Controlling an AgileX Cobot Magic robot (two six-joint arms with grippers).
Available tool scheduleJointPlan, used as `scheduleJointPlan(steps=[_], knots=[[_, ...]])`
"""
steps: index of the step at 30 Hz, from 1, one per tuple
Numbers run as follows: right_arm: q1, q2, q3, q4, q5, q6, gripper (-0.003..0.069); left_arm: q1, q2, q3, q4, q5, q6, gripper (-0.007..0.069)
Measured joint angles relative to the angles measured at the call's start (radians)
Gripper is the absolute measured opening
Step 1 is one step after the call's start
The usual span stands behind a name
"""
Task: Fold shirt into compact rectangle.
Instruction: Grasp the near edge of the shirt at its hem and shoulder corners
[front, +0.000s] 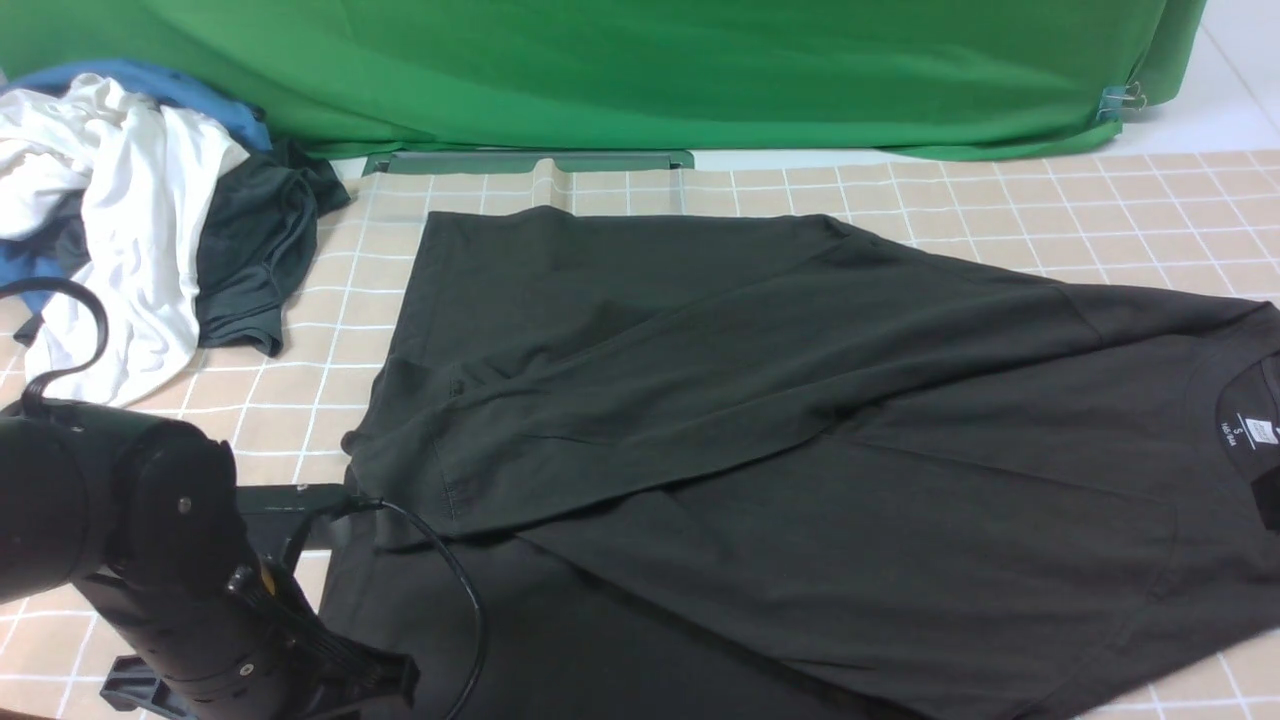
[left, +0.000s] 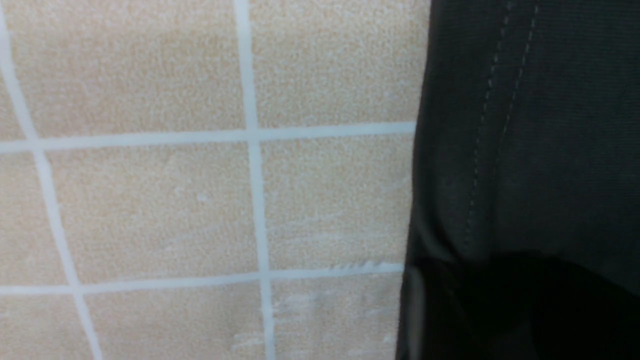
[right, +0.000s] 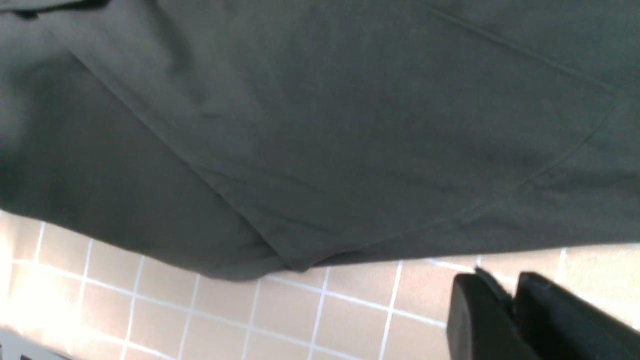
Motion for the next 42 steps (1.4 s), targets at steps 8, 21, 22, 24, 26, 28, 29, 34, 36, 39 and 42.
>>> scheduleJointPlan(steps=[8,21,22,24,26,28,29,34,36,39,42], knots=[[0.0,0.0,-0.001,0.0,0.05,-0.01,0.0144,0.0,-0.008,0.0,-0.007,0.002,0.032,0.0019],[0.194,0.12,-0.001,-0.182,0.069,0.041,0.0209,0.0,-0.297,-0.022,0.12,0.204,-0.048,0.0019],[0.215,0.133,-0.001,-0.22,0.064,0.084,0.0236,0.0,-0.31,-0.022,0.121,0.225,-0.049,0.0019],[0.224,0.144,-0.001,-0.239,0.062,0.109,0.0258,0.0,-0.32,-0.022,0.122,0.241,-0.051,0.0019],[0.231,0.165,0.012,-0.256,0.054,0.134,0.0305,0.0,-0.334,-0.022,0.131,0.262,-0.052,0.0019],[0.231,0.18,0.043,-0.262,0.02,0.139,0.0361,0.0,-0.34,-0.022,0.138,0.269,-0.058,0.0019],[0.231,0.19,0.075,-0.263,-0.011,0.14,0.0395,0.0,-0.341,-0.022,0.138,0.272,-0.062,0.0019],[0.232,0.26,0.207,-0.265,-0.214,0.141,0.0577,0.0,-0.341,-0.022,0.126,0.252,-0.063,0.0019],[0.232,0.308,0.241,-0.269,-0.306,0.134,0.0629,0.0,-0.341,-0.022,0.126,0.234,-0.063,0.0019],[0.232,0.385,0.258,-0.271,-0.392,0.132,0.065,0.0,-0.342,-0.022,0.127,0.226,-0.063,0.0019],[0.232,0.459,0.26,-0.272,-0.428,0.132,0.0651,0.0,-0.343,-0.022,0.128,0.223,-0.063,0.0019]])
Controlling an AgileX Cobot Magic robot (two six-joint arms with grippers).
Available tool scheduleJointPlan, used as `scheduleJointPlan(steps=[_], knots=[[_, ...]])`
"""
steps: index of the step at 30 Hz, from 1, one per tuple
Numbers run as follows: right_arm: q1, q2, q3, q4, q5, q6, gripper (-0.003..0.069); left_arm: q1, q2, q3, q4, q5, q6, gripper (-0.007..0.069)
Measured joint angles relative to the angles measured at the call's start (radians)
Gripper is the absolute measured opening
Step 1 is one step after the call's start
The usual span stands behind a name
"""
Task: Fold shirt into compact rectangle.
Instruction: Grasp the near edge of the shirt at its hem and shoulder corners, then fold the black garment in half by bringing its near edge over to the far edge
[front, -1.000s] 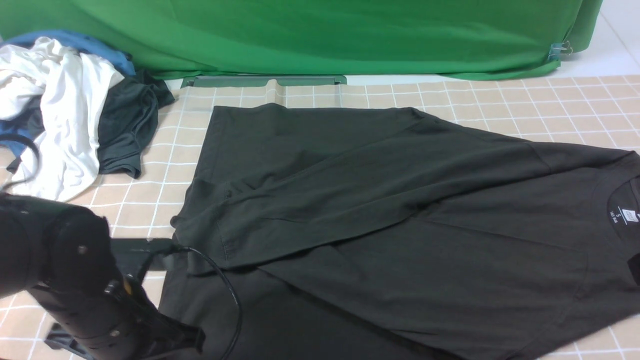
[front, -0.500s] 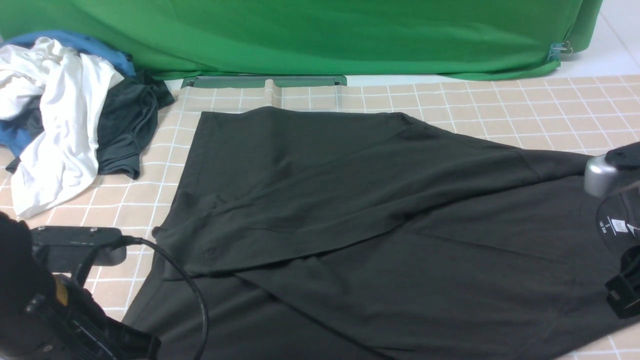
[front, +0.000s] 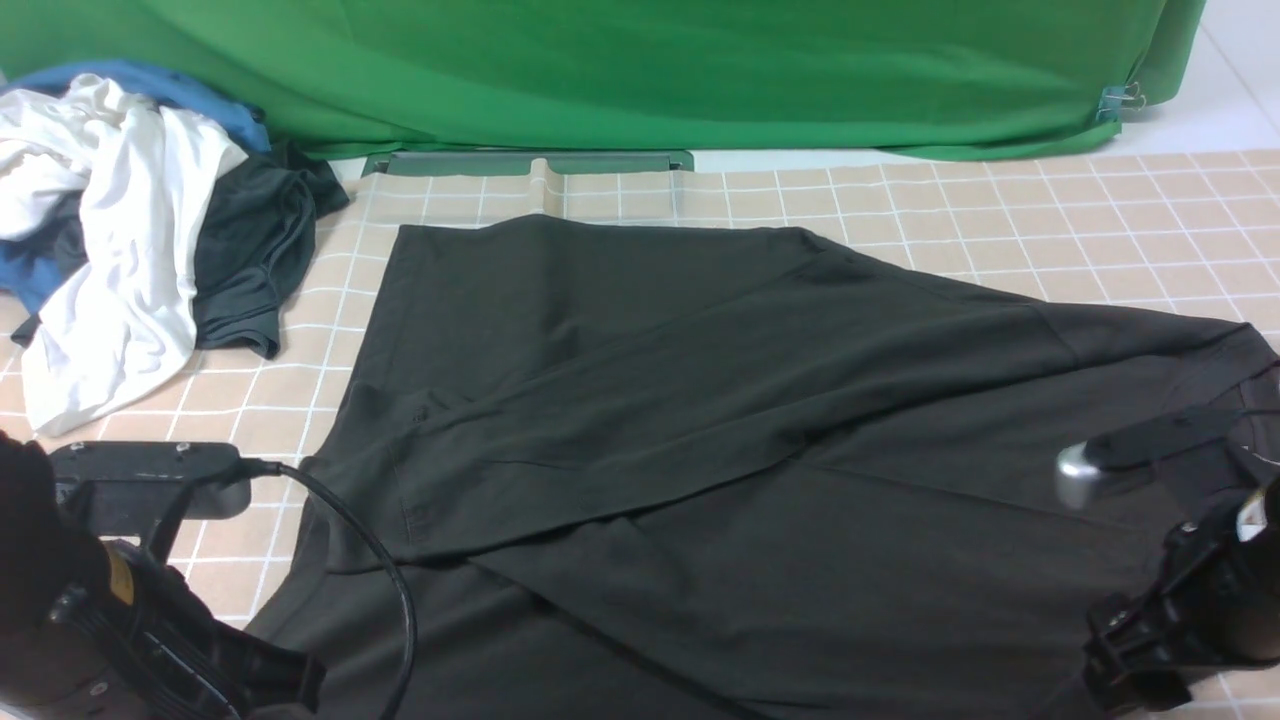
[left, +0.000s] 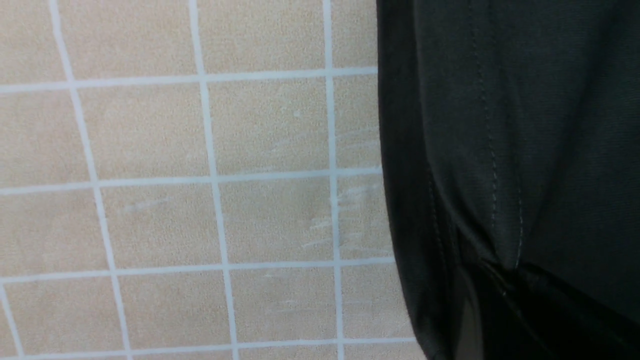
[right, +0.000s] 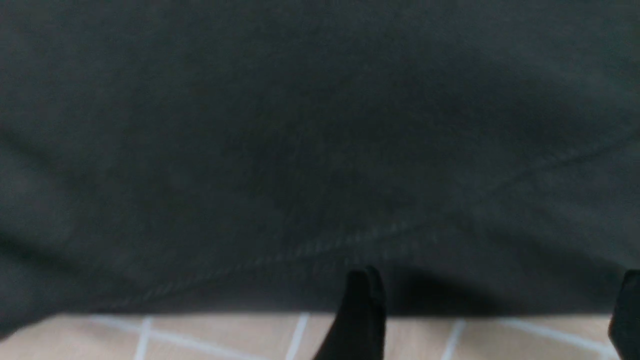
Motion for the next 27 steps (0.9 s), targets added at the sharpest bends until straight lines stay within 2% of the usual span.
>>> scheduleJointPlan(steps=[2,4,7,8,10,12,19,27], knots=[[0.0,0.046,0.0,0.0,-0.013,0.0,0.0642,0.0,0.0,0.0,0.0,-0.008,0.0,0.0019],[0.0,0.07,-0.005,-0.013,-0.017,0.0,0.0584,0.0,0.0,0.0,-0.005,-0.025,0.0,0.0019],[0.0,0.079,-0.012,-0.028,-0.021,0.0,0.0389,0.0,0.0,-0.002,-0.022,-0.057,-0.003,0.0019],[0.0,0.079,-0.013,-0.027,-0.028,-0.003,0.0256,0.0,0.0,-0.01,-0.031,-0.075,-0.016,0.0019],[0.0,0.079,-0.022,-0.026,-0.024,-0.018,0.011,0.0,0.0,-0.032,-0.036,-0.088,-0.032,0.0019],[0.0,0.081,-0.04,-0.028,-0.001,-0.025,0.0059,0.005,0.0,-0.07,-0.04,-0.099,-0.049,0.0019],[-0.003,0.012,-0.171,-0.068,0.105,-0.026,0.0048,0.089,0.035,-0.262,-0.046,-0.107,-0.065,0.0019],[-0.076,0.051,-0.411,-0.08,0.164,-0.047,0.0048,0.181,0.247,-0.526,-0.062,-0.141,-0.032,0.0019]])
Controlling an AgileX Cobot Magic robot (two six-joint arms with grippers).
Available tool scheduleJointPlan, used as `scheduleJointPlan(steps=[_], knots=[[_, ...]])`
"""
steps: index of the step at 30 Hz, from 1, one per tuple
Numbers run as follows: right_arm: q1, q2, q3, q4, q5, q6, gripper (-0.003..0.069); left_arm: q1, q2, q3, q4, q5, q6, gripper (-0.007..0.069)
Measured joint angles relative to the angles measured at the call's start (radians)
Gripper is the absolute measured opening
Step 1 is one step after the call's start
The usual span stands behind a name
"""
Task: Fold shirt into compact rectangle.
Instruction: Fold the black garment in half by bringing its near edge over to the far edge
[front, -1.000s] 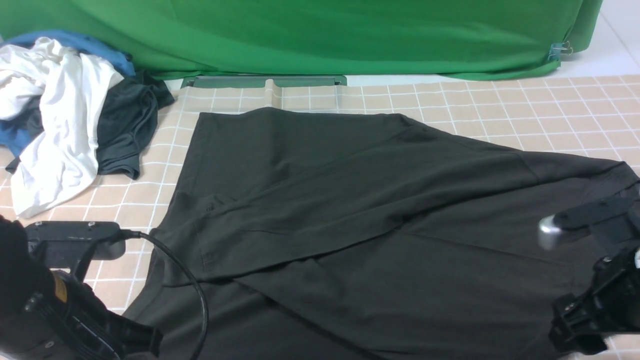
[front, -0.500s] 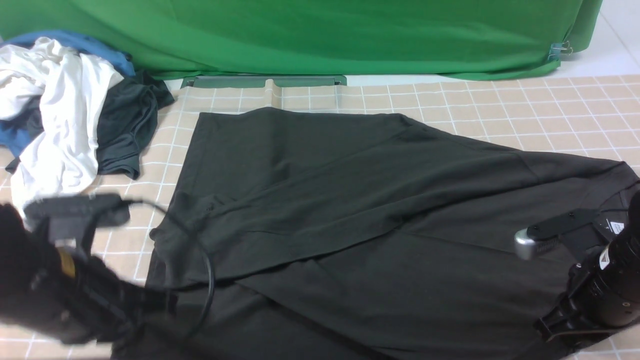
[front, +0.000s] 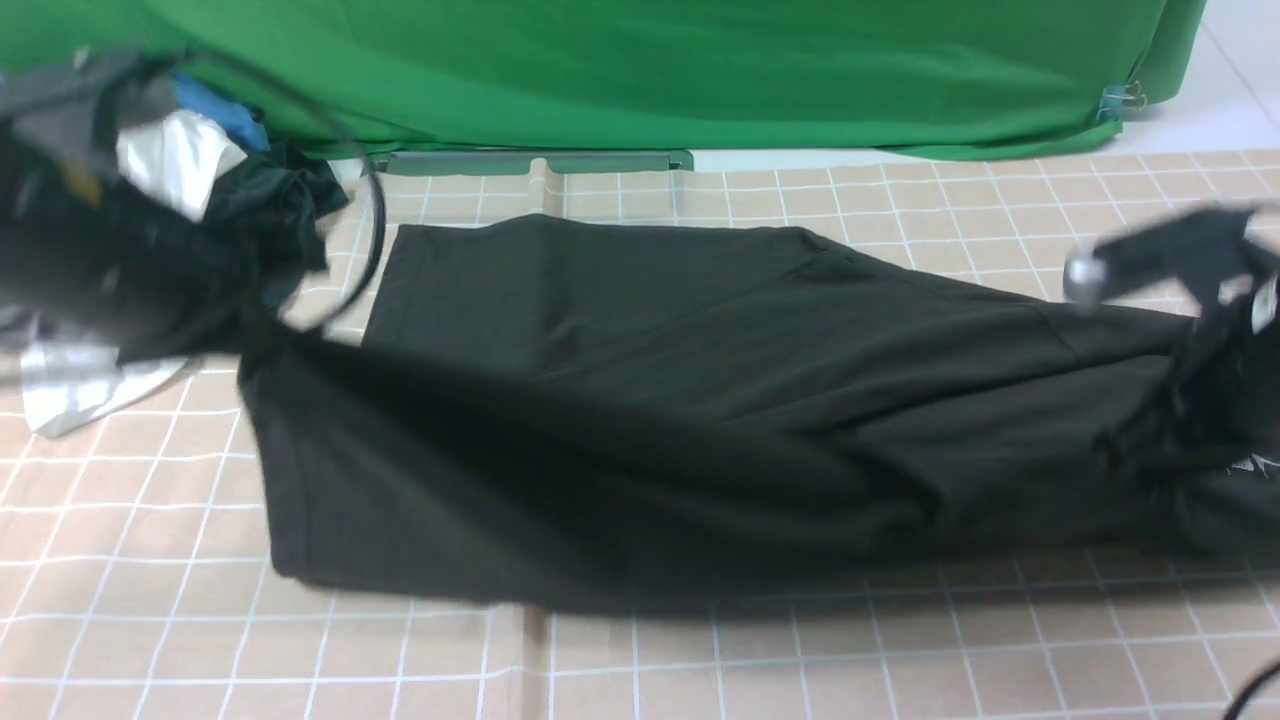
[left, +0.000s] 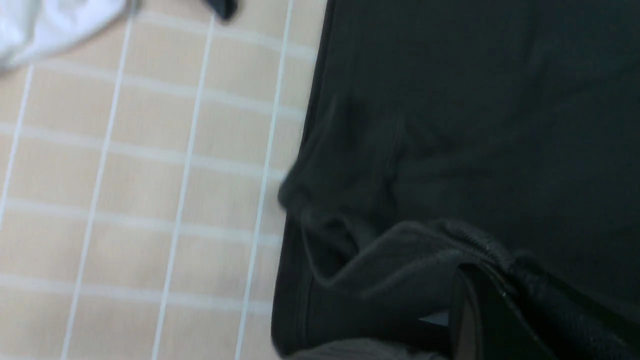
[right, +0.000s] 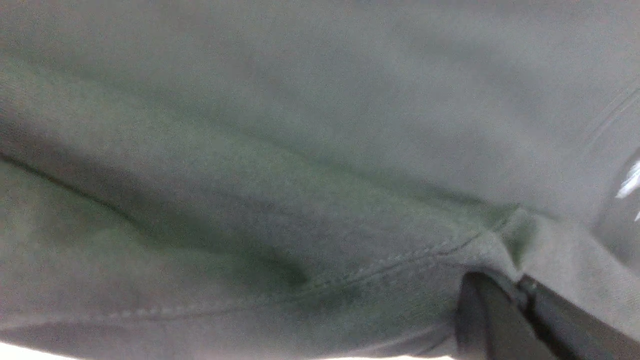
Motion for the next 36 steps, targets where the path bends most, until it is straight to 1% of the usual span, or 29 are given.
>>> scheduleJointPlan(steps=[2,7,8,9,14,18,20,22,25,26,27,28,30,31,32,33,35,36], knots=[[-0.013,0.032,-0.064,0.0,0.005,-0.002,0.0048,0.015,0.063,-0.061,-0.008,-0.006,0.006,0.0019],[-0.043,0.196,-0.275,0.0,0.034,-0.002,0.0048,0.044,0.272,-0.288,-0.015,-0.012,0.03,0.0019],[-0.044,0.248,-0.339,0.0,0.045,-0.002,0.0048,0.047,0.345,-0.354,-0.015,-0.012,0.034,0.0019],[-0.044,0.255,-0.348,0.0,0.045,-0.002,0.0048,0.048,0.354,-0.364,-0.015,-0.011,0.034,0.0019],[-0.046,0.437,-0.561,-0.001,0.074,-0.003,0.0048,0.057,0.58,-0.606,-0.011,0.006,0.037,0.0019],[-0.046,0.536,-0.658,-0.004,0.073,-0.003,0.0049,0.057,0.716,-0.746,0.007,0.007,0.038,0.002],[-0.046,0.573,-0.684,-0.012,0.054,-0.003,0.0065,0.057,0.757,-0.79,0.012,0.007,0.041,0.002],[-0.046,0.595,-0.692,-0.023,0.023,-0.002,0.0113,0.057,0.796,-0.819,0.021,0.002,0.041,0.0021],[-0.046,0.604,-0.695,-0.035,-0.017,0.006,0.0229,0.057,0.823,-0.83,0.037,-0.026,0.041,0.0031],[-0.046,0.604,-0.698,-0.037,-0.021,0.009,0.0281,0.057,0.828,-0.83,0.047,-0.044,0.041,0.0052],[-0.046,0.604,-0.702,-0.038,-0.019,0.011,0.0302,0.057,0.829,-0.831,0.05,-0.05,0.041,0.0061],[-0.046,0.604,-0.714,-0.038,-0.009,0.014,0.037,0.057,0.831,-0.841,0.064,-0.057,0.041,0.0101],[-0.042,0.599,-0.735,-0.034,0.021,0.017,0.0406,0.057,0.831,-0.861,0.073,-0.051,0.041,0.015],[-0.037,0.592,-0.747,-0.019,0.046,0.014,0.0407,0.057,0.831,-0.877,0.073,-0.041,0.042,0.0182],[-0.035,0.589,-0.755,-0.007,0.062,0.011,0.0399,0.057,0.83,-0.884,0.073,-0.034,0.042,0.0193],[-0.021,0.573,-0.768,0.042,0.101,-0.026,0.0343,0.058,0.825,-0.914,0.056,0.024,0.051,0.0235],[0.006,0.56,-0.776,0.154,0.129,-0.117,0.0223,0.057,0.82,-0.934,0.007,0.107,0.107,0.0248],[0.024,0.559,-0.779,0.214,0.141,-0.166,0.0135,0.053,0.818,-0.943,-0.024,0.156,0.151,0.0244]])
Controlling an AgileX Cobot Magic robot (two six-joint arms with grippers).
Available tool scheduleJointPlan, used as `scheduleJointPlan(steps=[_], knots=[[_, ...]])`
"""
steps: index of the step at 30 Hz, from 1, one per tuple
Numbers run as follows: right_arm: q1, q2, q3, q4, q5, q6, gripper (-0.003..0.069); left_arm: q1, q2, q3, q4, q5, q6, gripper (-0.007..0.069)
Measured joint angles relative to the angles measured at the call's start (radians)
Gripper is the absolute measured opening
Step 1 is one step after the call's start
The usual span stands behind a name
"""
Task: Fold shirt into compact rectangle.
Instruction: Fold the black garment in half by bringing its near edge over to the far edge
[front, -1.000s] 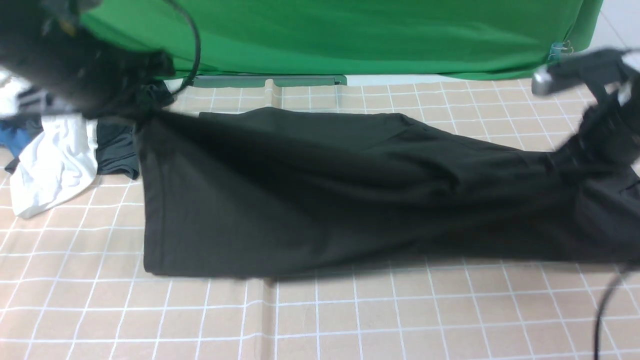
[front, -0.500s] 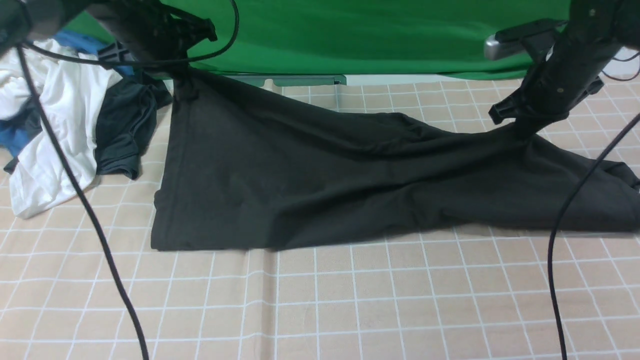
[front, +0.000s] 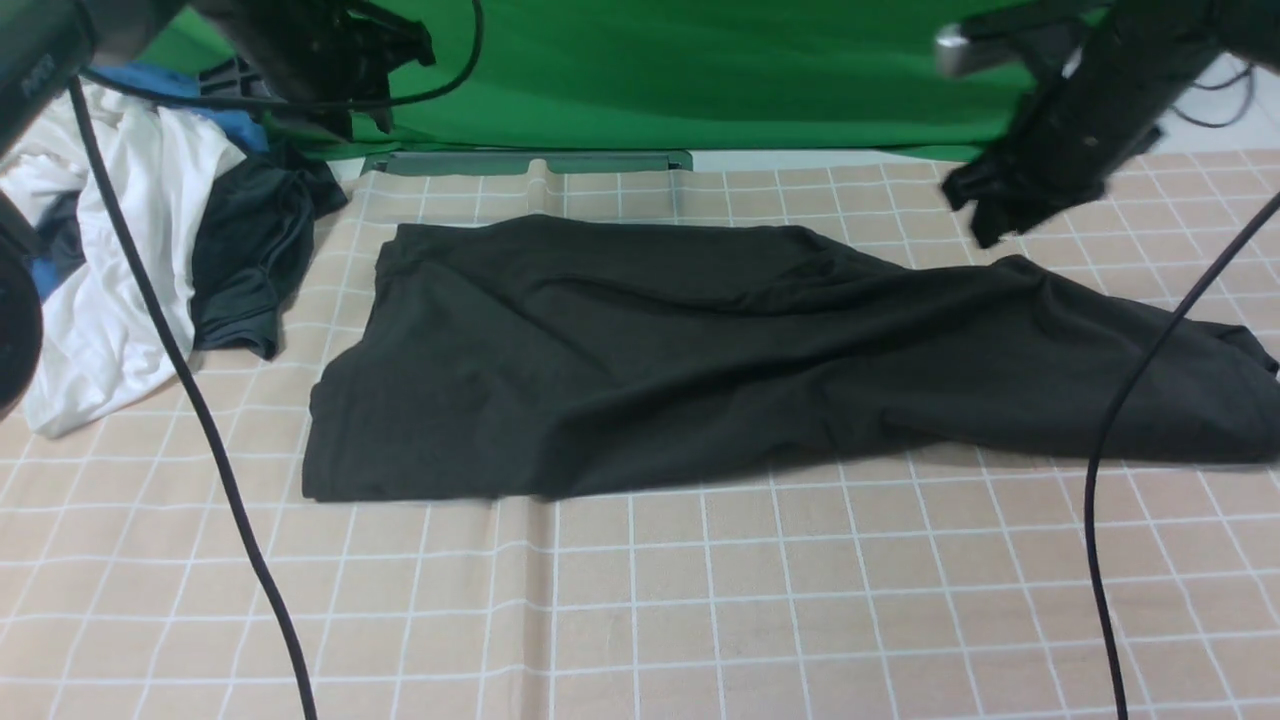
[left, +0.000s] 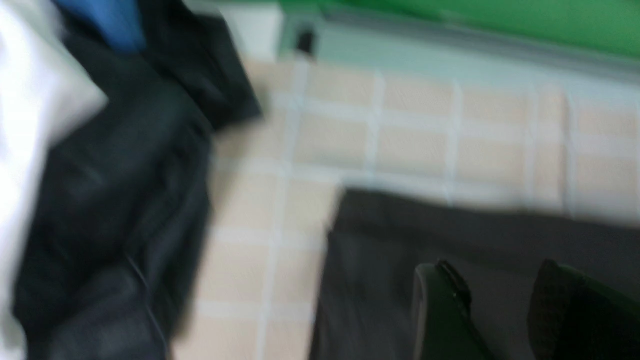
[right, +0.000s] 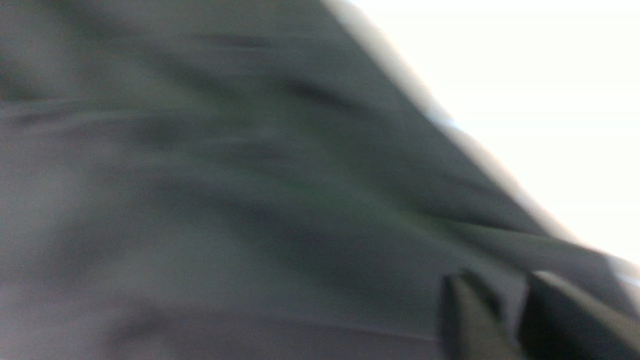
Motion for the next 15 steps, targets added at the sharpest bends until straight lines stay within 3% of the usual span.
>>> scheduleJointPlan(steps=[3,7,15], knots=[[0.061,0.017,0.0,0.137,0.004,-0.076,0.0046,-0.03,-0.001,0.011,-0.03,0.132,0.074,0.0155],[0.117,0.064,0.0,0.18,-0.004,-0.099,0.0039,-0.076,-0.008,0.089,0.019,0.172,0.092,0.0036],[0.154,0.175,0.0,0.181,-0.117,-0.088,0.0038,-0.104,-0.029,0.204,0.009,0.141,0.096,0.0019]])
